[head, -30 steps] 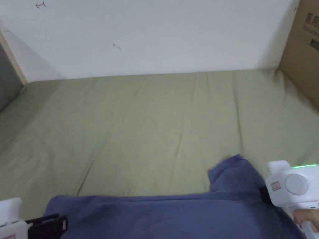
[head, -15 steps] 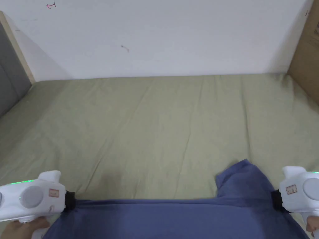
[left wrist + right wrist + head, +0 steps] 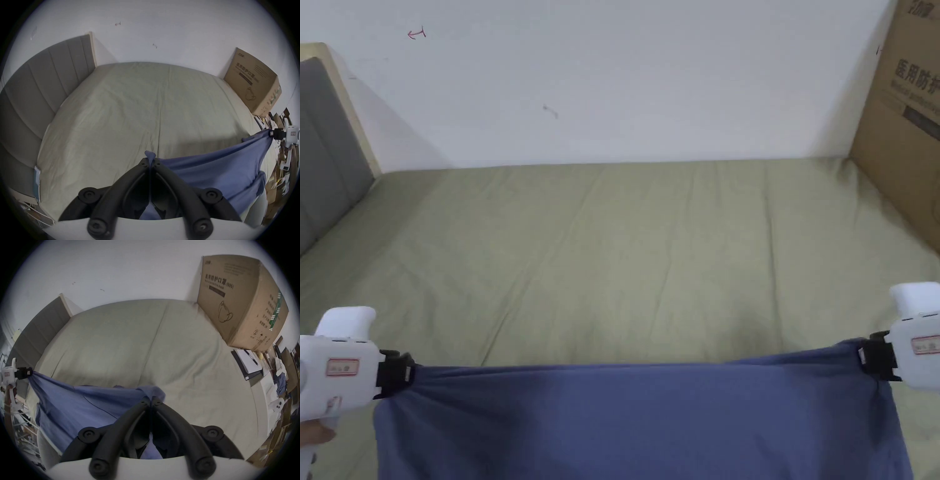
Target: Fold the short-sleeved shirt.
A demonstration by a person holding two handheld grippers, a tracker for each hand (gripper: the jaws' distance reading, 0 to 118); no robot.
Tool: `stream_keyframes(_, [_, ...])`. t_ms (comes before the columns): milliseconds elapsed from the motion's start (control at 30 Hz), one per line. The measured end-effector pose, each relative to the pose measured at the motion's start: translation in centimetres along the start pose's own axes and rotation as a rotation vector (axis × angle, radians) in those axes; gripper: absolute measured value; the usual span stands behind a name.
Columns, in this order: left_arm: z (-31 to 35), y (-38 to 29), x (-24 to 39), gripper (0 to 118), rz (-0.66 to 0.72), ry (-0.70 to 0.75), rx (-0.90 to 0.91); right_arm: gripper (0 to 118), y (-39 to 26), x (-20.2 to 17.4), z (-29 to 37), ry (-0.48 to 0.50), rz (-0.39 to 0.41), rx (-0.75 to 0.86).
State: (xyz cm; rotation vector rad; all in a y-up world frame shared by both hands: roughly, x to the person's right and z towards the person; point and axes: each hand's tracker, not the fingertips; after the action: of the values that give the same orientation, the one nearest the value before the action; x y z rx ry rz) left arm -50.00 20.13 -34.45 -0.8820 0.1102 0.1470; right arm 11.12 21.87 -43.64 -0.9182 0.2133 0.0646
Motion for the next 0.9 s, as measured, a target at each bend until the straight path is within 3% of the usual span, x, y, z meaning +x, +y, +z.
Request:
stream_keyframes(233, [5.1,-10.8,-1.3,0,0.026,-0.020,-0.024,1,-11.5,-1.0,5.0,0.001,0.051,-0.085])
stream_keyframes(433, [2.7,-20.6,-1.4,0,0.084,0.003,-0.185,1,-22.0,-1.6,1.7,-0.001,-0.008,-0.249])
stream_keyframes(467, [2.3,-21.6,-1.5,0,0.101,-0.006,-0.208,2,-22.9,-1.7,1.3,-0.003,-0.012,-0.253])
stream_keyframes(500, [2.1,-21.7,-1.5,2,0.107,-0.005,-0.201,11,-23.4,-1.7,1.2,0.001,-0.013,-0.241])
stream_keyframes(533, [2.3,-21.8,-1.5,8,0.122,-0.004,-0.150,26,-23.5,-1.8,1.3,-0.016,-0.007,-0.198])
stream_keyframes(567, [2.5,-21.5,-1.5,20,0.147,-0.009,-0.126,46,-23.2,-1.9,1.6,-0.051,-0.003,-0.178])
stream_keyframes(600, [2.8,-21.0,-1.6,47,0.175,-0.016,-0.115,75,-22.7,-1.8,1.8,-0.081,0.010,-0.179])
stream_keyframes(633, [3.1,-20.9,-2.1,69,0.205,-0.032,-0.103,86,-22.4,-1.6,2.0,-0.127,0.022,-0.183])
stream_keyframes(700, [3.7,-19.9,-2.0,100,0.224,-0.022,-0.105,85,-21.6,-0.4,3.3,-0.089,-0.018,-0.152])
stream_keyframes(800, [6.1,-19.4,-1.6,102,0.197,0.004,-0.031,85,-20.6,-0.9,6.5,-0.010,-0.111,-0.015])
stream_keyframes(867, [7.6,-19.0,-1.4,102,0.204,-0.011,-0.008,83,-19.7,-2.2,7.8,0.025,-0.093,0.062])
stream_keyframes(900, [8.2,-19.1,-2.2,102,0.225,-0.029,0.009,69,-19.4,-3.1,8.3,0.029,-0.065,0.089])
